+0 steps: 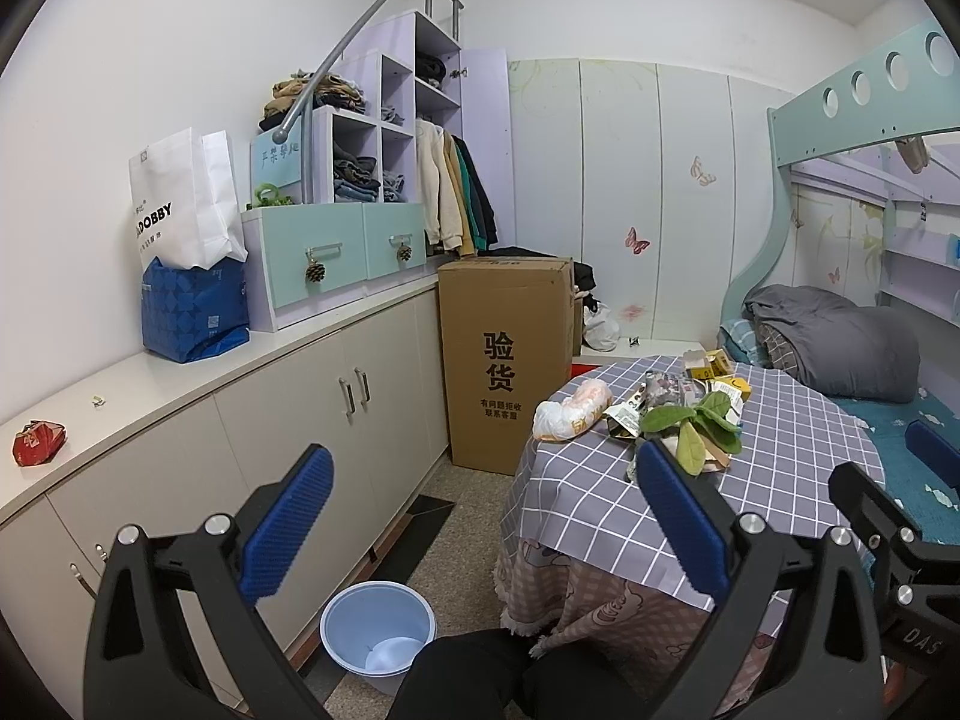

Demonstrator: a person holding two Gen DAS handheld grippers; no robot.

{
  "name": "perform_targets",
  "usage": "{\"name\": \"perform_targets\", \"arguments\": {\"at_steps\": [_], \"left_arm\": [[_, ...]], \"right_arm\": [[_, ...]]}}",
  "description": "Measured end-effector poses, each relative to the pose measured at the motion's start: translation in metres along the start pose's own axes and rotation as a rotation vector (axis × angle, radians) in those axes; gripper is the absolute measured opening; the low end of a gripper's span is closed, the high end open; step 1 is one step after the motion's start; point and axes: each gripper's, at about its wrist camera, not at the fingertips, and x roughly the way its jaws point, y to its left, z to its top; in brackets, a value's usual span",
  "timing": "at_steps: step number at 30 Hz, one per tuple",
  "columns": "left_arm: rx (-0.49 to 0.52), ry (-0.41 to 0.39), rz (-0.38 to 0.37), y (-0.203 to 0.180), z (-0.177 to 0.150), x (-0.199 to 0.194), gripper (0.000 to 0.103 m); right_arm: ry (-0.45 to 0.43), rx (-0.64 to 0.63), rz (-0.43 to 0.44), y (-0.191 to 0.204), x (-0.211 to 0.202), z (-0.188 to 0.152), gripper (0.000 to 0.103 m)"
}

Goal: Collect trash

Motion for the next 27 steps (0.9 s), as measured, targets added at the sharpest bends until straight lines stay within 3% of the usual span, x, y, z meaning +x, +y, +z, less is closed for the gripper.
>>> {"name": "perform_targets", "arguments": {"at_steps": [27], "left_arm": [[0.001, 0.002, 0.0, 0.0024, -0.0051, 0.0008, 0.099]], "right_arm": [[0.011, 0.003, 0.006, 0.0039, -0.0042, -0.0037, 0.097]]}}
